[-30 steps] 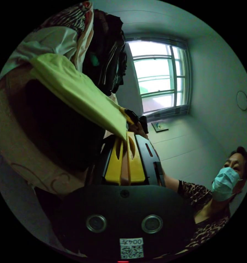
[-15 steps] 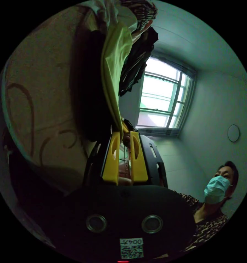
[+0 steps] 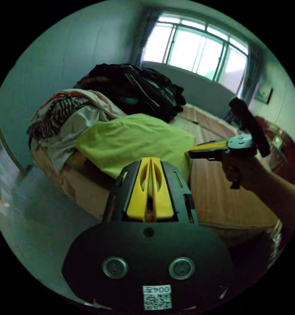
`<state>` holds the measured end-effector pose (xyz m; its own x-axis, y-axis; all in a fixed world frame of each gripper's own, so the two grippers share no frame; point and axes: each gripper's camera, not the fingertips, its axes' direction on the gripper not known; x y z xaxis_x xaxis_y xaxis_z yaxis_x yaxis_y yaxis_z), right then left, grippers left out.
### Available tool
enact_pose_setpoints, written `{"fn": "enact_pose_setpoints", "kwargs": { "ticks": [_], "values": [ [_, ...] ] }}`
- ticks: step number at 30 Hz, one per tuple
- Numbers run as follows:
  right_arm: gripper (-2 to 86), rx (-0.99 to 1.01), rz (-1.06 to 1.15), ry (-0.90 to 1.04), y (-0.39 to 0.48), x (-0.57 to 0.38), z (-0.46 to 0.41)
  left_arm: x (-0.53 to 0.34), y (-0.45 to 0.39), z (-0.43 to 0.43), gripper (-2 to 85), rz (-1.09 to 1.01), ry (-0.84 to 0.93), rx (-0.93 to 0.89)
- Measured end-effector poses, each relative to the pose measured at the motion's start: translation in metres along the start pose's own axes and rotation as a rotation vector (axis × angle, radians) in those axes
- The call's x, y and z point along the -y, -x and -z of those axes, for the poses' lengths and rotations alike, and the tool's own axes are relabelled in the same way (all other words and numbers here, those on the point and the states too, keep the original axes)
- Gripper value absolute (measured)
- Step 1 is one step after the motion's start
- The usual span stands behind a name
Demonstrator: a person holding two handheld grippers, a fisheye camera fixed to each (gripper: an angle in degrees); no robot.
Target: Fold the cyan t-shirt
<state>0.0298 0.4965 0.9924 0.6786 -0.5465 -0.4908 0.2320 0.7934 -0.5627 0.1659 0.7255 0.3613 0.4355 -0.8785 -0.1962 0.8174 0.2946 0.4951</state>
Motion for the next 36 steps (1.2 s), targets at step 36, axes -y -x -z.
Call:
{"fn": "enact_pose_setpoints", "kwargs": {
  "ticks": [36],
  "values": [
    [-0.7,0.382,-0.538,-0.118,0.0,-0.466,-0.065,0.354,0.257,-0.124,11.0,0.444,0.025,-0.064]
  ]
}}
